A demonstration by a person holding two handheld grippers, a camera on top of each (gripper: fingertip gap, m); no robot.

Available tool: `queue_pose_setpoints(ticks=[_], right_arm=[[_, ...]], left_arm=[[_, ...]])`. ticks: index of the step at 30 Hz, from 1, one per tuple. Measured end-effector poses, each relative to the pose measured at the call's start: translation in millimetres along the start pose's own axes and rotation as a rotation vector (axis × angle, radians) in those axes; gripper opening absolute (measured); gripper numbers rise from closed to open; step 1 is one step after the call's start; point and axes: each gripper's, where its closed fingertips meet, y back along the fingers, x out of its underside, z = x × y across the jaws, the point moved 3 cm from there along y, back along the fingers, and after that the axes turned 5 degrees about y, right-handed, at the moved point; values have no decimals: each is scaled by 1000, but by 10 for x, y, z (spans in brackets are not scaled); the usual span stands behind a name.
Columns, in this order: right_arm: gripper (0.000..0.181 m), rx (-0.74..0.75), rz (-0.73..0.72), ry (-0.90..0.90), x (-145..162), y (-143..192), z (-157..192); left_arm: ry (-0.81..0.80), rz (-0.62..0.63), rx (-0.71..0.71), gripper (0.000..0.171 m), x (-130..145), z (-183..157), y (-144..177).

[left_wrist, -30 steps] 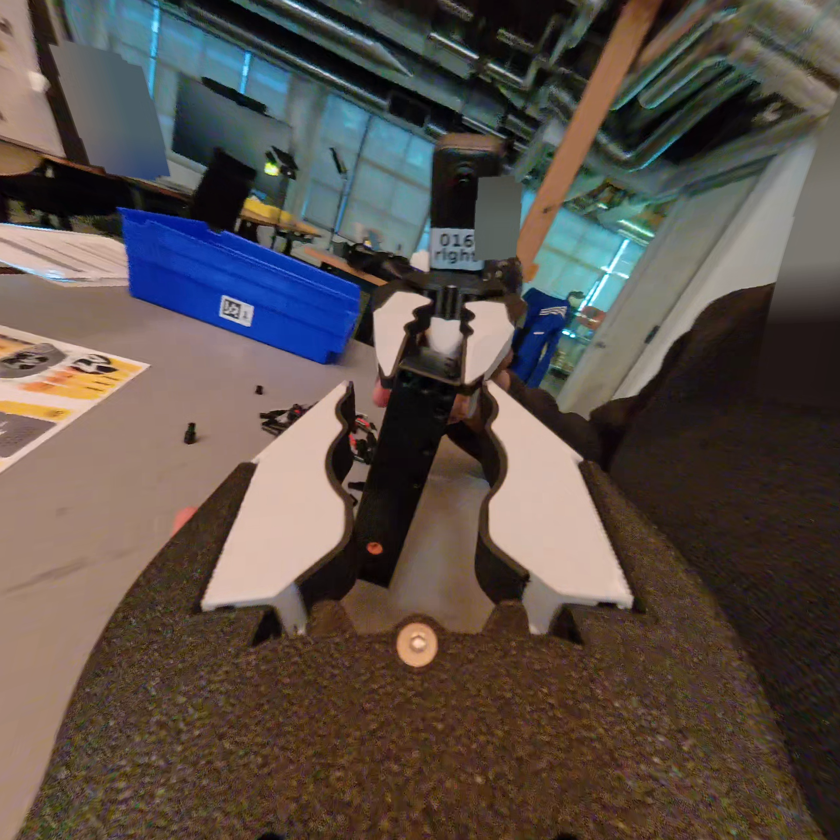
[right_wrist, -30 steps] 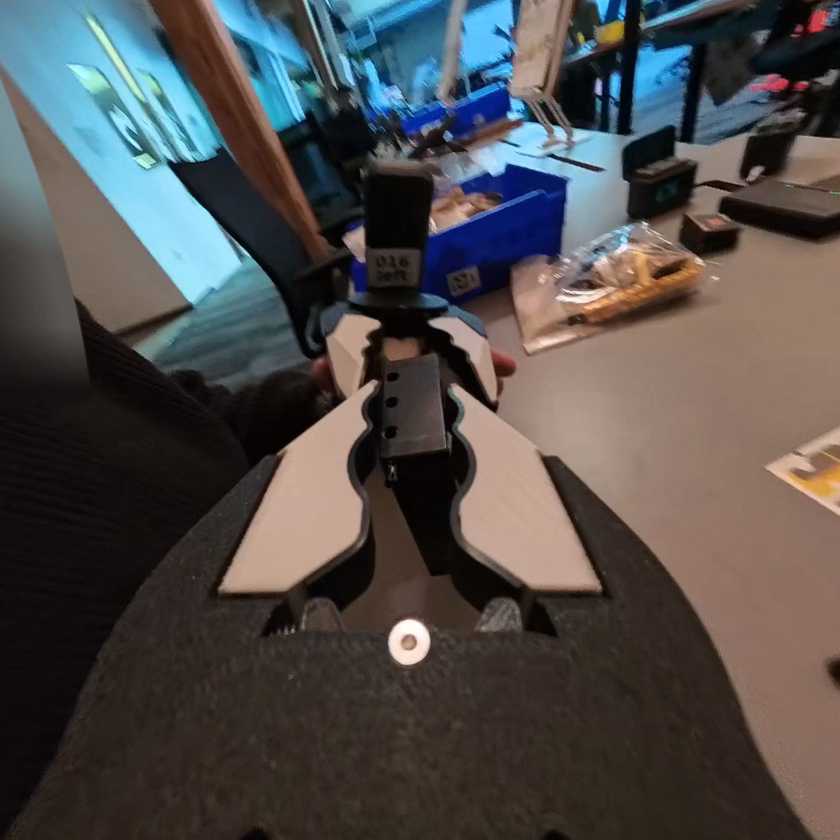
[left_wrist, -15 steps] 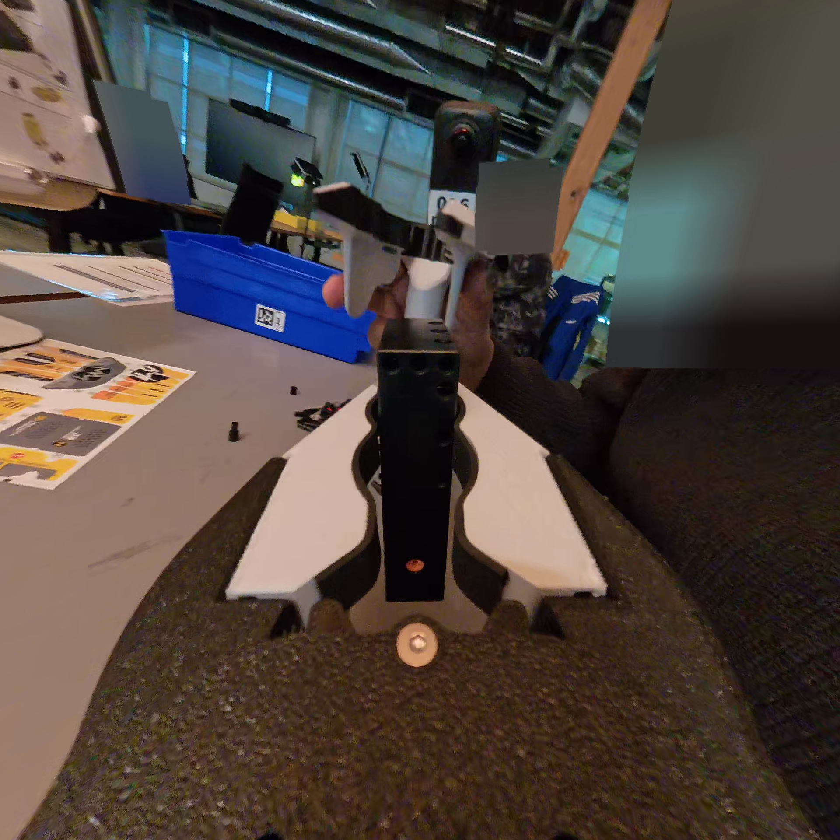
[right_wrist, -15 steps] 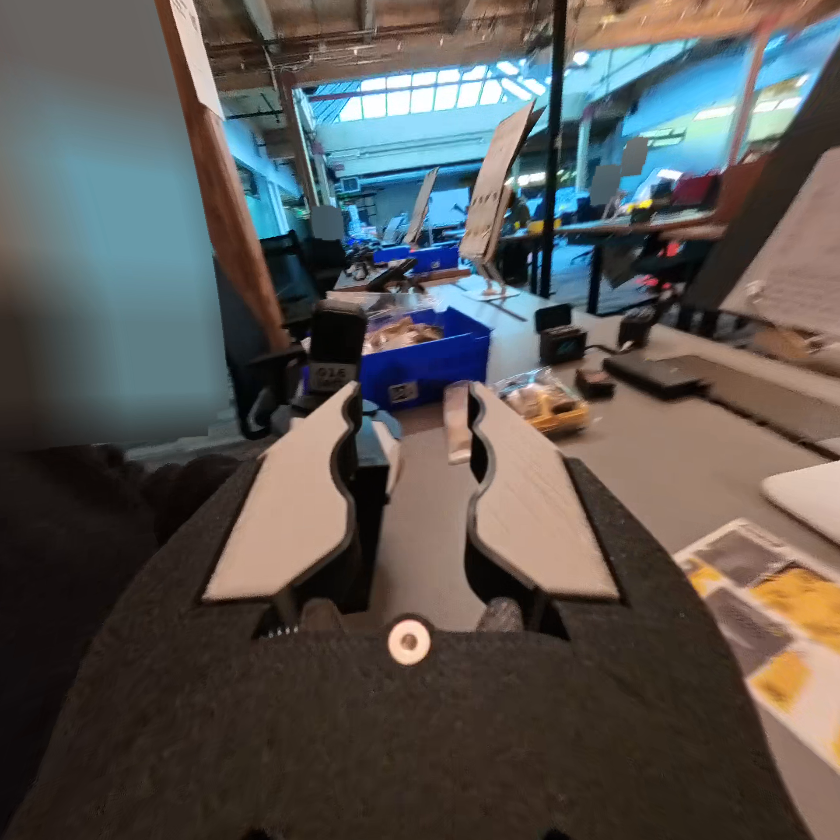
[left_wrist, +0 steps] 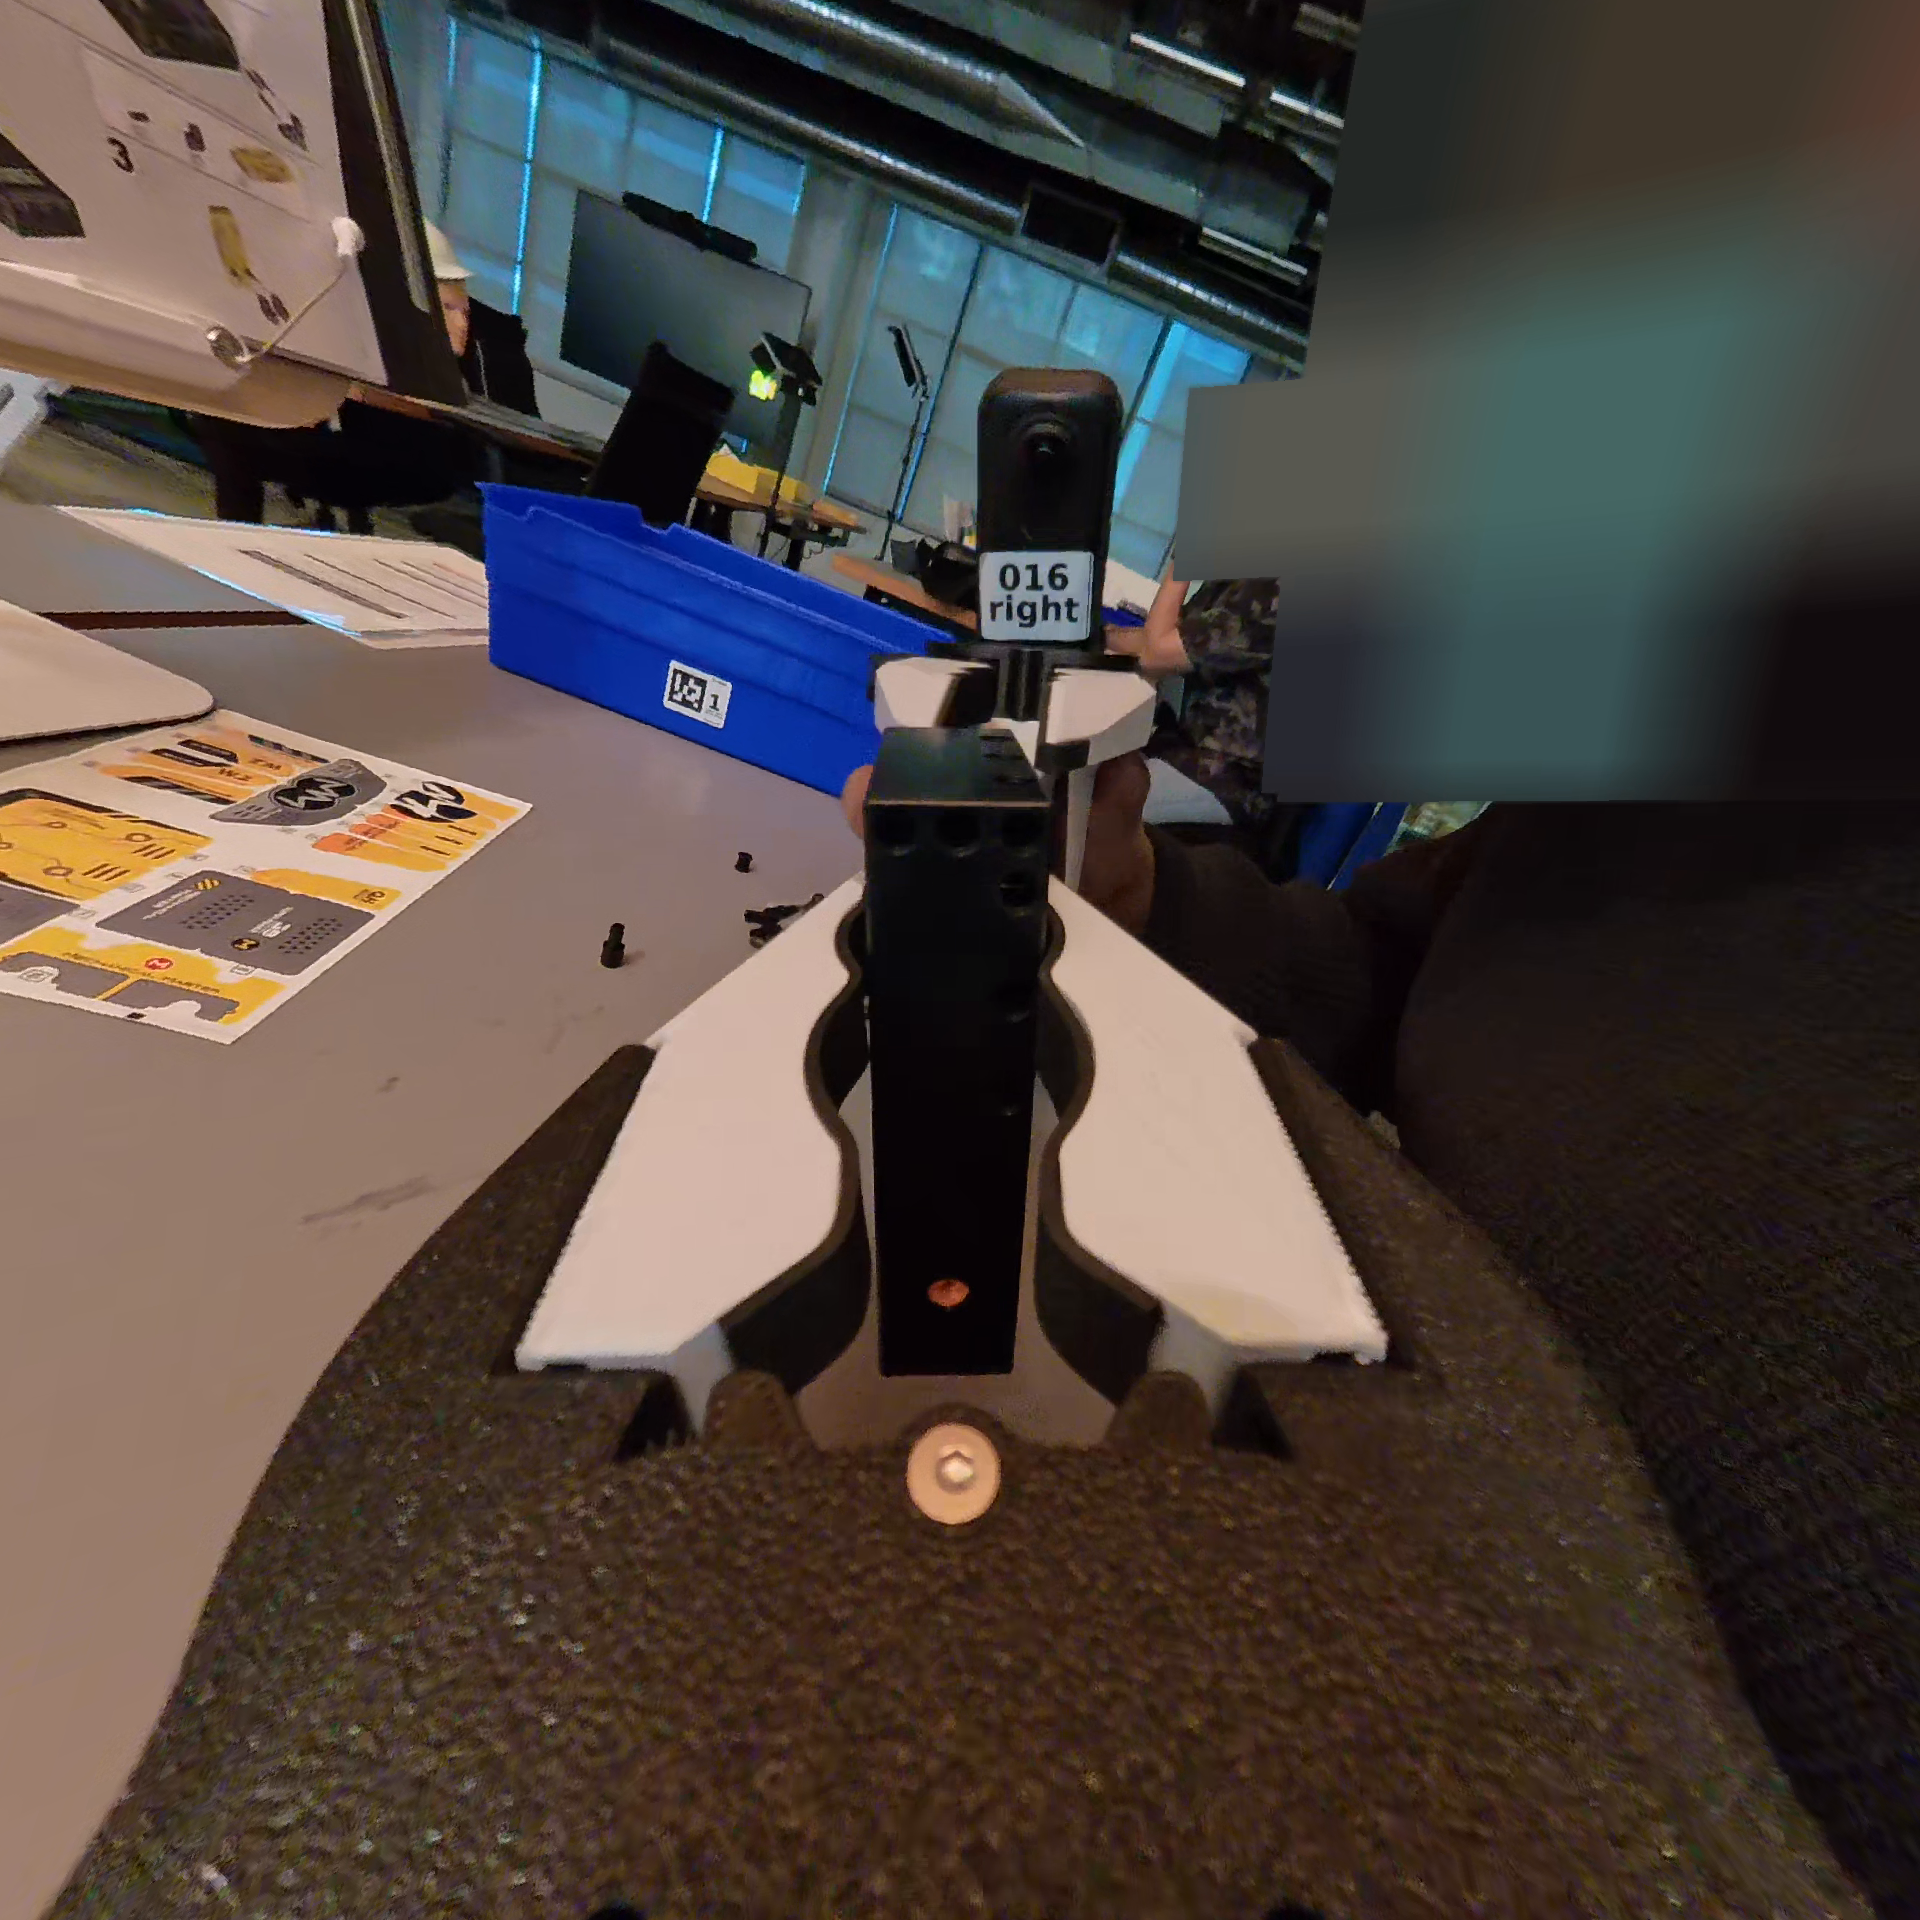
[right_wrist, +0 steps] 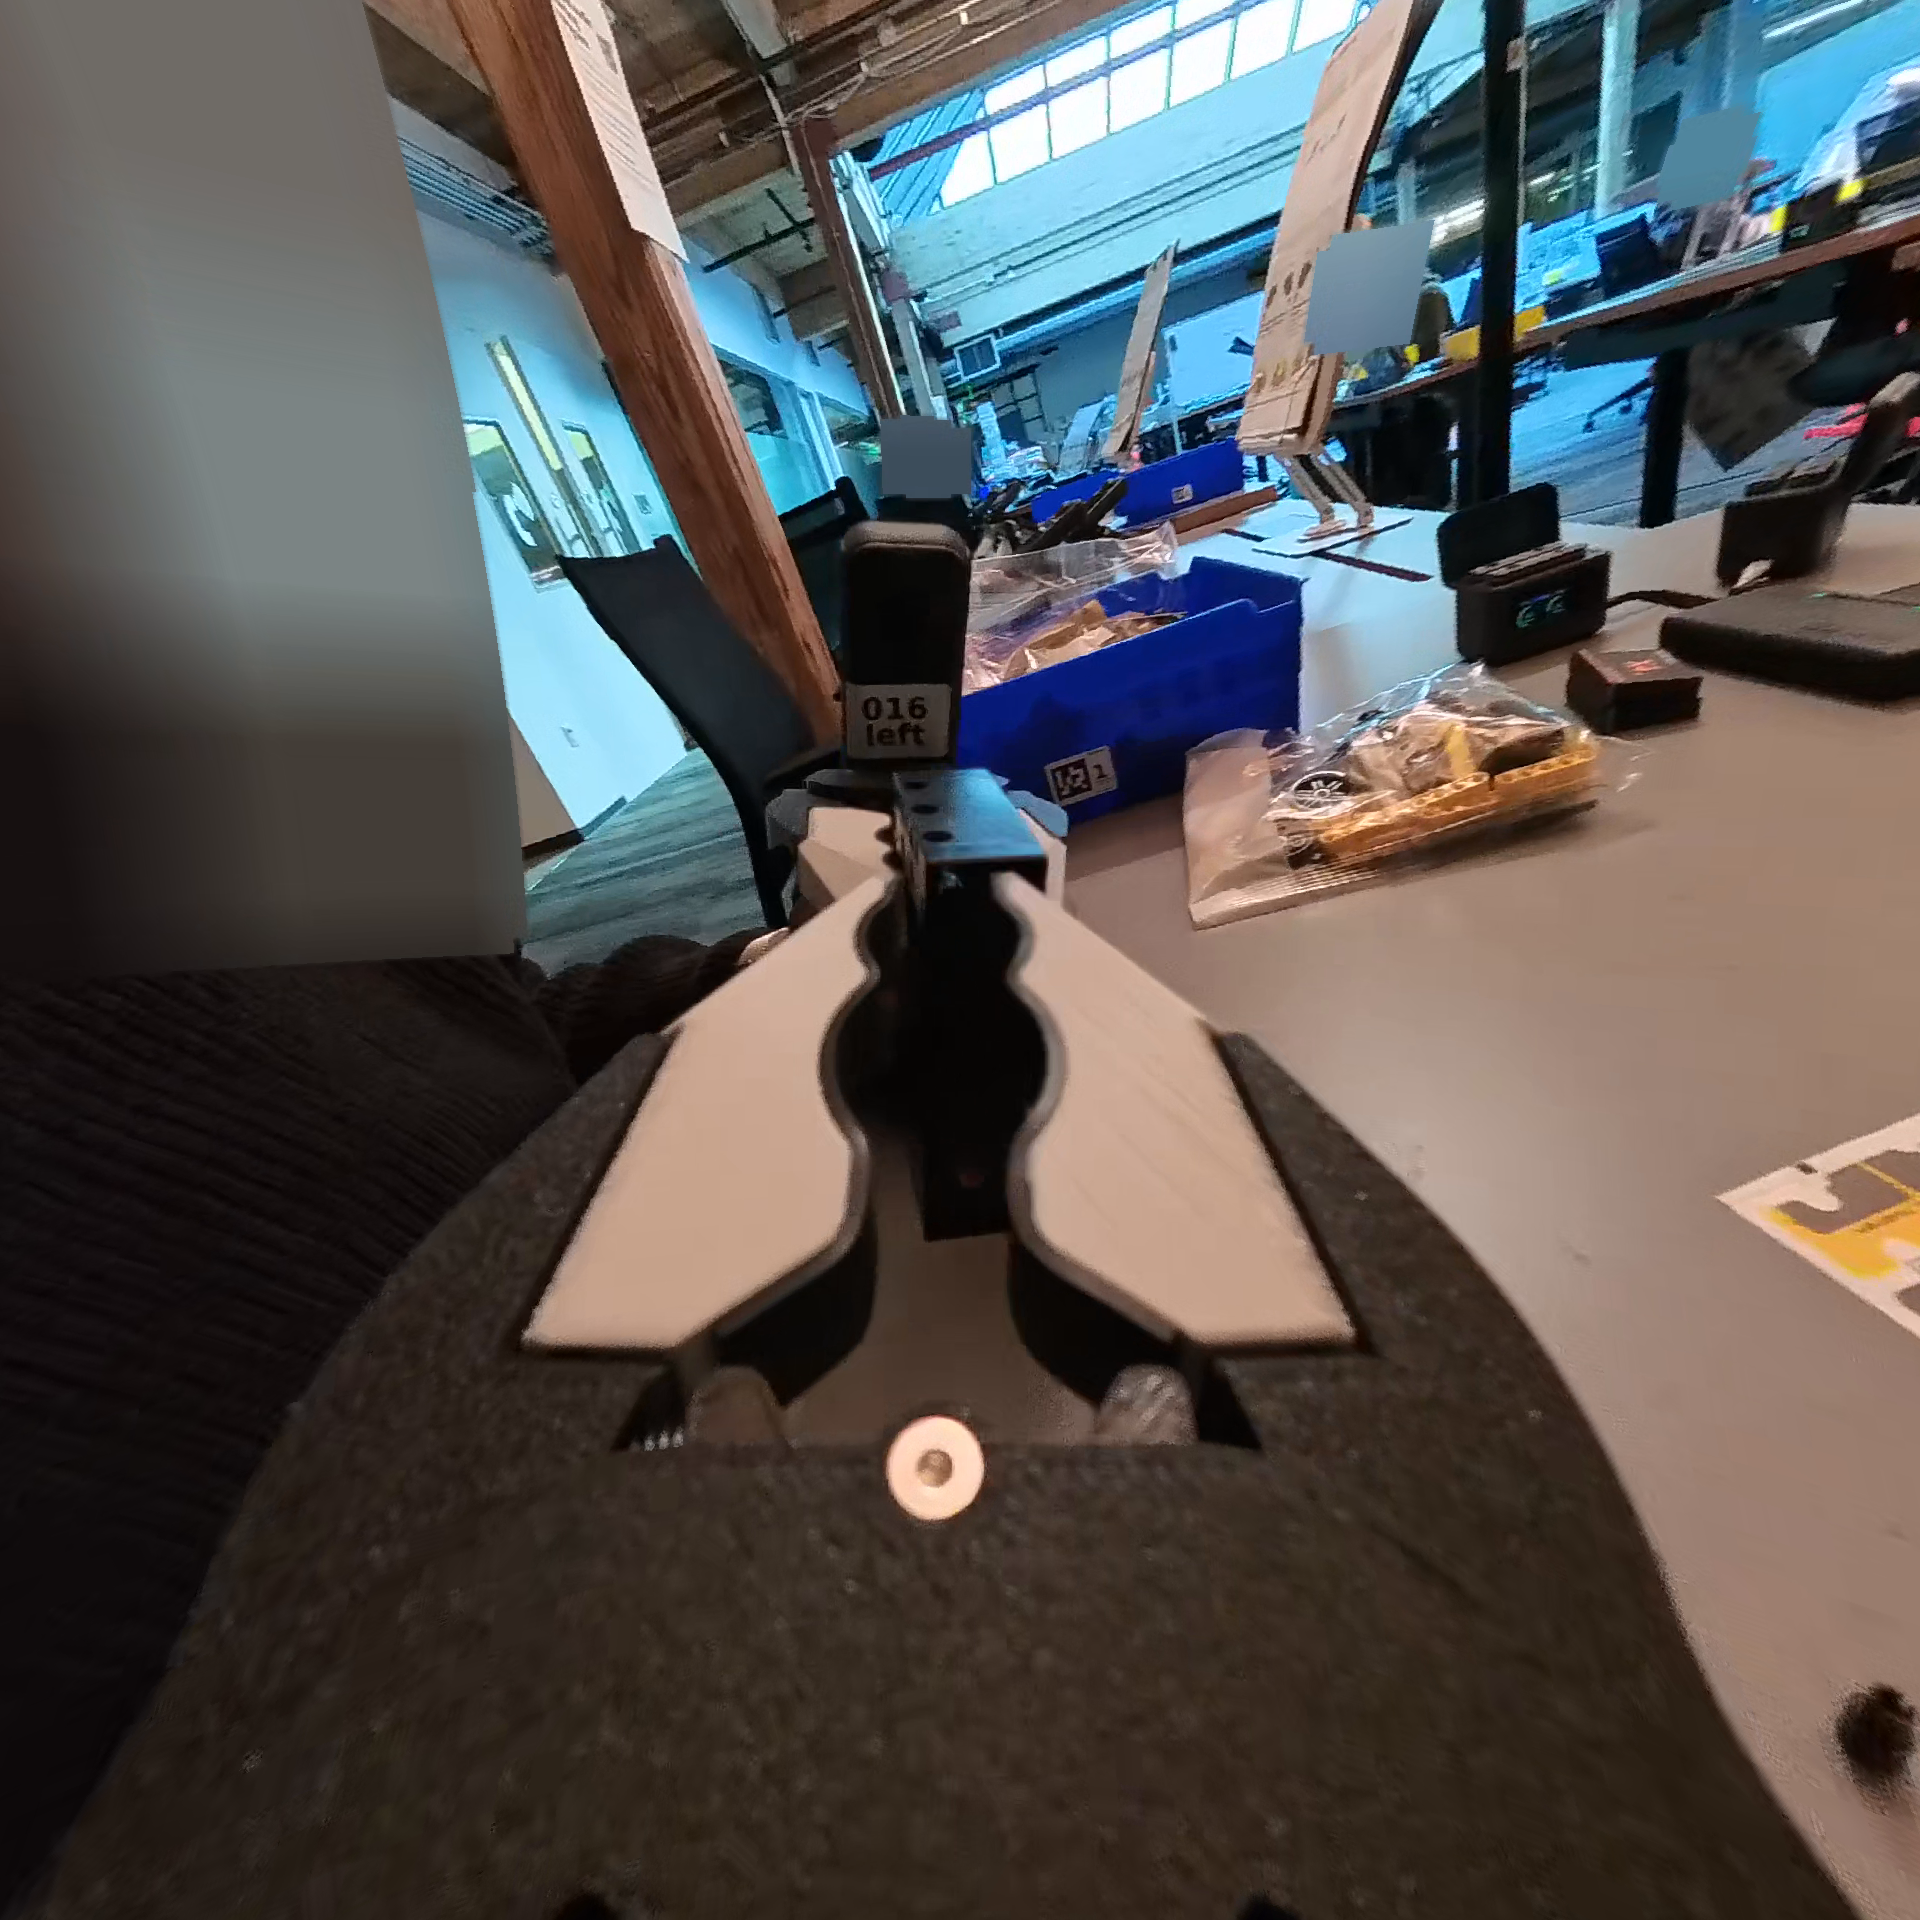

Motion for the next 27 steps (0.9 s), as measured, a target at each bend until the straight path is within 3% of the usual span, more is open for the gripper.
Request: queue_pose_setpoints(ticks=[9, 14, 21, 25, 27], right_arm=[[4, -64, -7, -72, 8, -9, 29], [4, -49, 93, -68, 165, -94, 40], [3, -81, 123, -65, 217, -148, 142], [3, -81, 100, -112, 181, -124, 129], [2, -85, 80, -134, 164, -125, 137]], left_arm=[[-39, -1, -27, 27, -5, -3, 7], [-70, -74, -86, 34, -106, 31, 86], [-19, 34, 52, 37, 31, -105, 8], [-18, 54, 51, 35, 60, -111, -7], [-39, 46, 31, 26, 41, -97, -7]])
